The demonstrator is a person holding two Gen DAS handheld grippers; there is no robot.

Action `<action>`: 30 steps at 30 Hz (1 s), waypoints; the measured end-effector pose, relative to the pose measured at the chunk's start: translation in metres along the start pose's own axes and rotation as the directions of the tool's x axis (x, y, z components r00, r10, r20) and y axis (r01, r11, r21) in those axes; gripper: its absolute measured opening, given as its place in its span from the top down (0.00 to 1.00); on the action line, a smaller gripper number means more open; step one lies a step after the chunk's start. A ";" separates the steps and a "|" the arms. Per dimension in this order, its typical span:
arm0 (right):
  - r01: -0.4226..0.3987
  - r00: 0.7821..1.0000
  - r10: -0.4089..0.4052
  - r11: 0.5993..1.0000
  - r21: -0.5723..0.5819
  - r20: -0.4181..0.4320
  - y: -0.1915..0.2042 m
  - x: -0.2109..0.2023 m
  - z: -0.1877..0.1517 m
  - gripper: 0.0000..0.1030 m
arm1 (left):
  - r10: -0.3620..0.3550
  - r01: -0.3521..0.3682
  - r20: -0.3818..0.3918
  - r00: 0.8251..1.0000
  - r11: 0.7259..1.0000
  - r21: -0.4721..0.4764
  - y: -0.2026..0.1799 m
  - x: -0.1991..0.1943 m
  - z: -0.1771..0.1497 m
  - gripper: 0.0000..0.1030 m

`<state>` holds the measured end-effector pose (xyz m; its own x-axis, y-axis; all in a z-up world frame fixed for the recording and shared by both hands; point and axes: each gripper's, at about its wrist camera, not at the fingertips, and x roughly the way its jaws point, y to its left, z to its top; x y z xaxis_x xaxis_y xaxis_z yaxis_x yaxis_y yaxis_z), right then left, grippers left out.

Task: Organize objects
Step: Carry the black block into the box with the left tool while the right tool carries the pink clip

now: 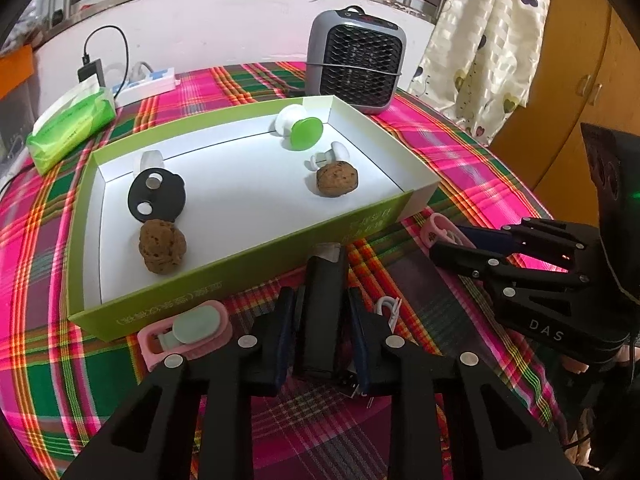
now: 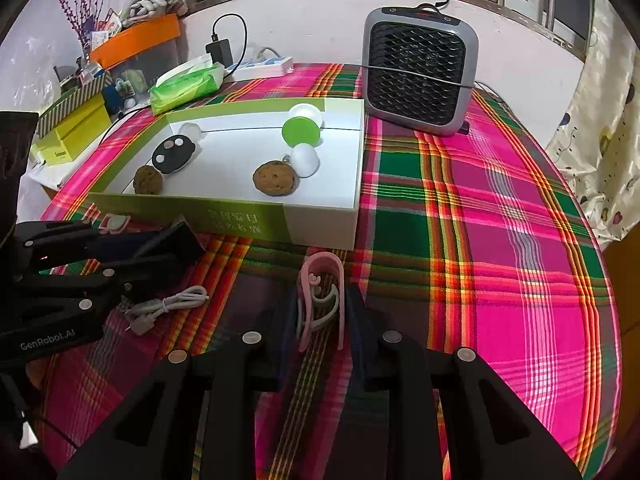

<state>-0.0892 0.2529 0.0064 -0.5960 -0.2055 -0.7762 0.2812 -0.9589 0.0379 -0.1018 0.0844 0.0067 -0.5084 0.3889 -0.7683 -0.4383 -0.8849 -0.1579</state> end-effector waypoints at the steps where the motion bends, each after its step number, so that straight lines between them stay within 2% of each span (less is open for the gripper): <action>1: -0.001 1.000 0.001 1.000 0.001 0.000 0.000 0.000 0.000 0.76 | 0.002 -0.002 0.001 1.000 1.000 0.002 -0.001 0.000 0.000 0.77; 30: -0.006 1.000 0.006 1.000 0.022 0.018 -0.003 -0.005 0.000 0.77 | -0.016 0.016 0.007 1.000 1.000 -0.002 -0.001 -0.002 -0.001 0.80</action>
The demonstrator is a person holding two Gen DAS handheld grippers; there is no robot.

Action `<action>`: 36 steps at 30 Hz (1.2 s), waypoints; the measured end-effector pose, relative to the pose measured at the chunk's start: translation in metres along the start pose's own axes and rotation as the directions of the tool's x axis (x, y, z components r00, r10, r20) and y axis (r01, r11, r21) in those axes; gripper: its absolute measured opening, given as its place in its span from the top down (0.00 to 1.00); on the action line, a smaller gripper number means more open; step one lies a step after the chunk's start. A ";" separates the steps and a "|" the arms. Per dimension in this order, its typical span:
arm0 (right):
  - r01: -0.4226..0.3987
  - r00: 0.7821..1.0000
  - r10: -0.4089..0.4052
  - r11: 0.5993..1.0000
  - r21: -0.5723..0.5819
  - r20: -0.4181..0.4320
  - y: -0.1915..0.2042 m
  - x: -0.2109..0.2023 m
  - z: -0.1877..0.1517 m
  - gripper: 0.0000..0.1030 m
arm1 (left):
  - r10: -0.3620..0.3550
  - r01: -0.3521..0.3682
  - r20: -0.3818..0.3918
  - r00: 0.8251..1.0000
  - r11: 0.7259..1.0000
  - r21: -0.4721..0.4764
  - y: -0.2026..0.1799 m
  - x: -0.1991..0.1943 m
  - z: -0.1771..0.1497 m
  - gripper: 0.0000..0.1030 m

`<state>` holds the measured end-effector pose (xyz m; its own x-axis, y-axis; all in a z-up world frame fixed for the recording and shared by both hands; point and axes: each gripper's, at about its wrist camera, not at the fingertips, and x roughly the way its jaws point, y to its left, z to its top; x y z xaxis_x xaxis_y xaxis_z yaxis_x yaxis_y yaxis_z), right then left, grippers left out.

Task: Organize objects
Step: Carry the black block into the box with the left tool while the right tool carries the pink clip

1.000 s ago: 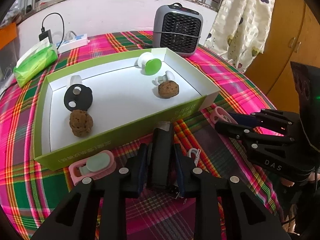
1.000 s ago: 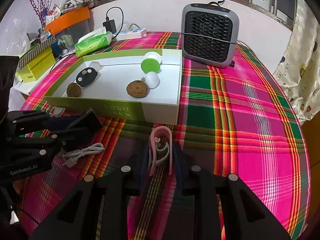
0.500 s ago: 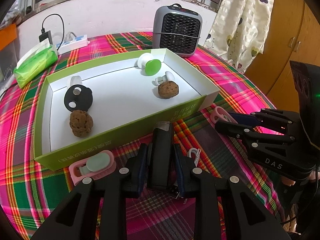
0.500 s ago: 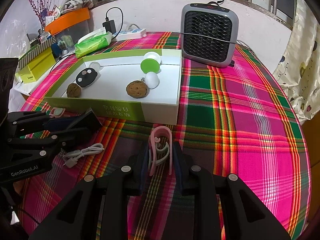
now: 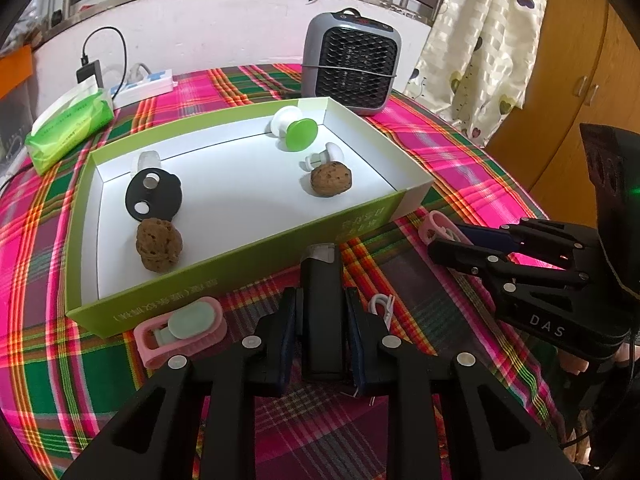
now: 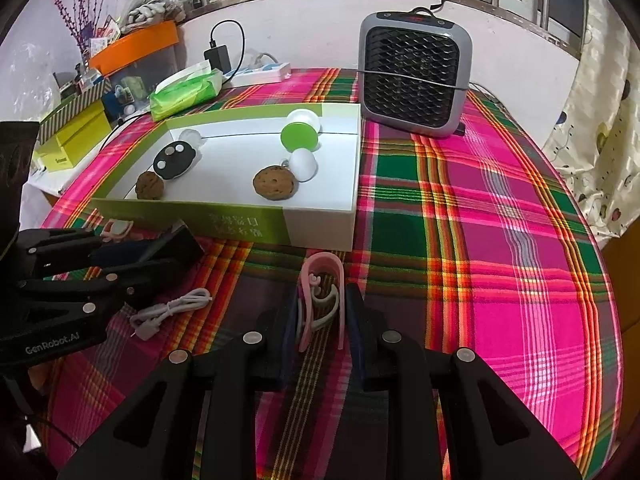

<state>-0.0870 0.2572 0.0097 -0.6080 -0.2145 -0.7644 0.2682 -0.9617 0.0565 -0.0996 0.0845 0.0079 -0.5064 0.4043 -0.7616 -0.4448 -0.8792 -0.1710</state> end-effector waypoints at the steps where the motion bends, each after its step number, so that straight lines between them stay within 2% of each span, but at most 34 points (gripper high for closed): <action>1: -0.004 1.000 0.004 1.000 0.003 0.000 0.000 -0.001 0.000 0.77 | -0.002 0.002 0.001 1.000 1.000 0.000 0.000 0.000 0.000 0.80; 15: -0.029 0.999 0.028 1.000 0.013 0.025 0.003 -0.015 0.002 0.77 | -0.012 0.013 0.038 0.999 1.000 -0.018 -0.001 -0.021 0.000 0.80; 25: -0.042 0.997 0.043 0.999 -0.004 0.064 0.010 -0.028 0.023 0.77 | 0.014 -0.011 0.077 0.997 1.000 -0.029 0.007 -0.040 0.018 0.80; 36: -0.084 0.993 0.086 0.996 -0.028 0.083 0.024 -0.018 0.054 0.77 | 0.025 -0.020 0.087 0.996 0.998 -0.065 0.031 -0.033 0.046 0.80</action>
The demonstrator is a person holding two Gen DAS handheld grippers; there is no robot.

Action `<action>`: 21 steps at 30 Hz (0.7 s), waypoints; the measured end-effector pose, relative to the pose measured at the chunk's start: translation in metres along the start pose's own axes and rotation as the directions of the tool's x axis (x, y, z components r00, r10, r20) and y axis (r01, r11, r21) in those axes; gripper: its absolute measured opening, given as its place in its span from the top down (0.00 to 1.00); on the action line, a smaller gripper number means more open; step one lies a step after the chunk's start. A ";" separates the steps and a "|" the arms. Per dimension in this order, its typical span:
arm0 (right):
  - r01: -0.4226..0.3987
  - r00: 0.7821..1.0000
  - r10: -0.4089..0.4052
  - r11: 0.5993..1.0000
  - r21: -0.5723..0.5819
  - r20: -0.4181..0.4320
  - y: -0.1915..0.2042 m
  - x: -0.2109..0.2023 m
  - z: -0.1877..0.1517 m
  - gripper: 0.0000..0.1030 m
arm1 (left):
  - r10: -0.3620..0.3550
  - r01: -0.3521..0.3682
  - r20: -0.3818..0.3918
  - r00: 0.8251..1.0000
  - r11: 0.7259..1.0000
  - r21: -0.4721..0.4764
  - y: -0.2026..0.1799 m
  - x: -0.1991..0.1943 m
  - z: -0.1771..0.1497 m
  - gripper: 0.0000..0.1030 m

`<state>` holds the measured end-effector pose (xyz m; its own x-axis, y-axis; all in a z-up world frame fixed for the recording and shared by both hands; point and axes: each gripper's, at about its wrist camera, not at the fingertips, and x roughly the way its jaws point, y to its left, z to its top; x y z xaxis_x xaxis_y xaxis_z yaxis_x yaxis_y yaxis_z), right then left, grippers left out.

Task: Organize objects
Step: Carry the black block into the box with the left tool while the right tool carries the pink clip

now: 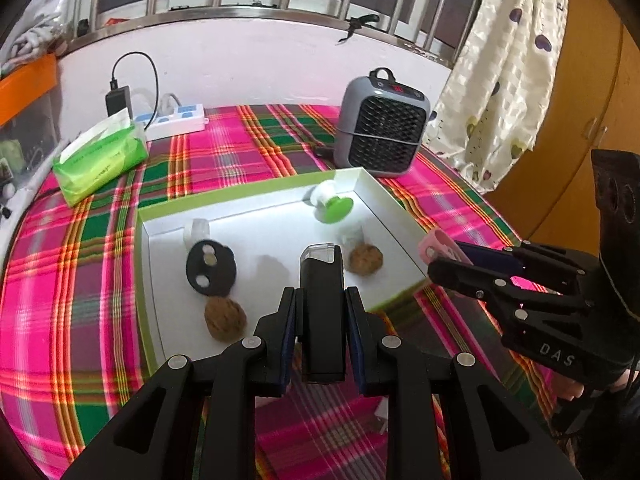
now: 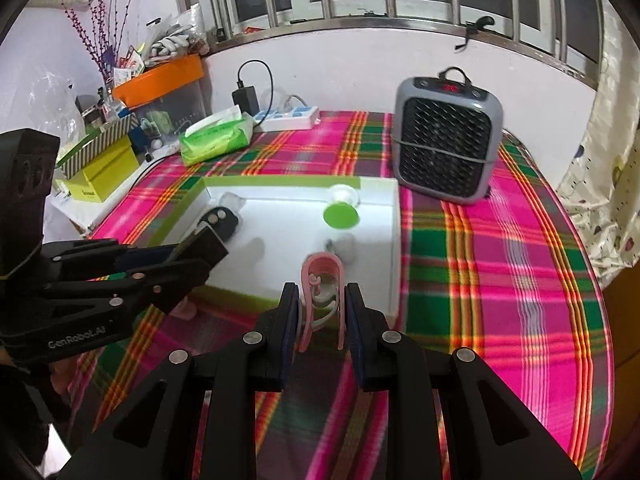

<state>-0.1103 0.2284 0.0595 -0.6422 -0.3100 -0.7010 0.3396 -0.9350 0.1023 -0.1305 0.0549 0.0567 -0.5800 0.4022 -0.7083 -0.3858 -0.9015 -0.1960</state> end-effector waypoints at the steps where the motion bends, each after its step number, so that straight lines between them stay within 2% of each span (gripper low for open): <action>1: -0.003 1.000 0.003 1.000 -0.003 -0.001 0.001 0.003 0.003 0.77 | 0.004 -0.004 0.001 1.000 1.000 -0.001 0.002 0.002 0.003 0.80; 12: -0.026 0.999 0.027 0.999 0.027 -0.023 0.000 0.044 0.036 0.77 | 0.028 -0.028 -0.003 1.000 0.999 -0.030 0.025 0.028 0.031 0.80; 21: -0.027 0.998 0.028 0.999 0.030 -0.050 -0.003 0.069 0.046 0.77 | 0.041 -0.042 -0.022 0.999 0.997 -0.069 0.044 0.049 0.044 0.80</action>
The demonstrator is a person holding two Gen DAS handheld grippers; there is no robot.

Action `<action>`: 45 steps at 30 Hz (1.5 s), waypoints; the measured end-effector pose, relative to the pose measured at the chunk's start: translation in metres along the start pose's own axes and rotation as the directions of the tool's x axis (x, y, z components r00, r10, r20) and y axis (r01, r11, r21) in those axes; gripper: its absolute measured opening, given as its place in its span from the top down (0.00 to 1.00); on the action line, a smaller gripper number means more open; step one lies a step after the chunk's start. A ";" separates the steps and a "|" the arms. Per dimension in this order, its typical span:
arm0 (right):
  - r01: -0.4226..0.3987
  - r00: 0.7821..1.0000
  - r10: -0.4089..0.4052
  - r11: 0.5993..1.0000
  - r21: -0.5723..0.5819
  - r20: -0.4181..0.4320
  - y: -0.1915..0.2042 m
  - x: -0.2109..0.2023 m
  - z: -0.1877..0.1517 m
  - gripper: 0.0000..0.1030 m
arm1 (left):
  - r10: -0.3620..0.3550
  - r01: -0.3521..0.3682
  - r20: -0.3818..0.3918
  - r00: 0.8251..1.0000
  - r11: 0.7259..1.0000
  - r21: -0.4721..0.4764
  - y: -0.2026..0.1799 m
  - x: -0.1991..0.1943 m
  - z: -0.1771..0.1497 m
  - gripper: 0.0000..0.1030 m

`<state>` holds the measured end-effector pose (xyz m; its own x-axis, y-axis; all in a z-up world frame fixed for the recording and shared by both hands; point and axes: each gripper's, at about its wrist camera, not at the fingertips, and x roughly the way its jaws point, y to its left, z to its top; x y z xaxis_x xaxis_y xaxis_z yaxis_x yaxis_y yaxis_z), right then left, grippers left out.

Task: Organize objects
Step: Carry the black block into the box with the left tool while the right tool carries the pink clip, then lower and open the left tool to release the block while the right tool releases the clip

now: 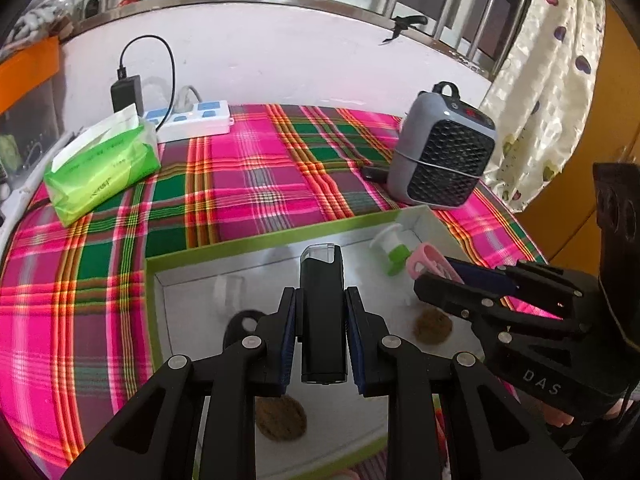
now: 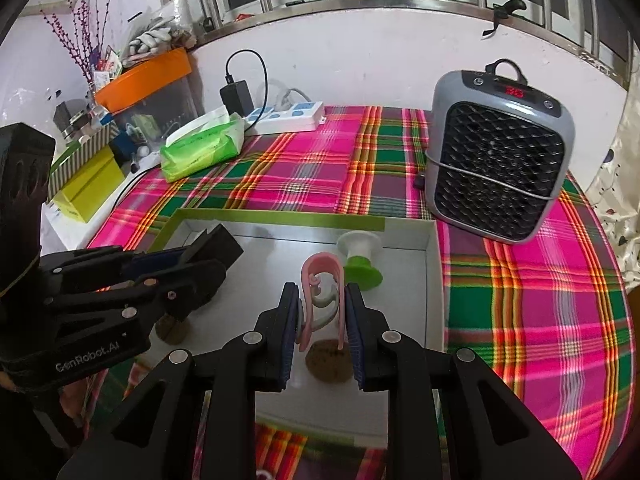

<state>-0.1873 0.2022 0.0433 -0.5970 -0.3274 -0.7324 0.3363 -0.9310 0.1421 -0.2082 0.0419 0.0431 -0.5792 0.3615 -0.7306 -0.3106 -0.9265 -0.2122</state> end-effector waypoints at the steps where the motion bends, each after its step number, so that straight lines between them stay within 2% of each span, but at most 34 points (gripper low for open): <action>1: -0.002 1.000 0.002 1.000 0.001 -0.003 -0.001 0.002 0.001 0.77 | 0.004 -0.004 -0.003 1.000 1.000 -0.003 0.001 0.002 0.001 0.80; 13: -0.012 1.000 0.012 1.000 -0.002 -0.028 0.000 0.027 0.011 0.77 | 0.016 -0.016 -0.024 1.000 1.000 -0.010 0.009 0.023 0.008 0.80; 45: 0.003 0.998 -0.005 0.999 -0.036 -0.065 0.008 0.045 0.011 0.77 | 0.047 -0.048 -0.065 0.997 0.999 -0.005 0.015 0.040 0.006 0.79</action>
<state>-0.2201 0.1784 0.0190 -0.5498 -0.3114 -0.7751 0.3609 -0.9254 0.1158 -0.2402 0.0428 0.0147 -0.5426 0.3099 -0.7808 -0.2789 -0.9432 -0.1805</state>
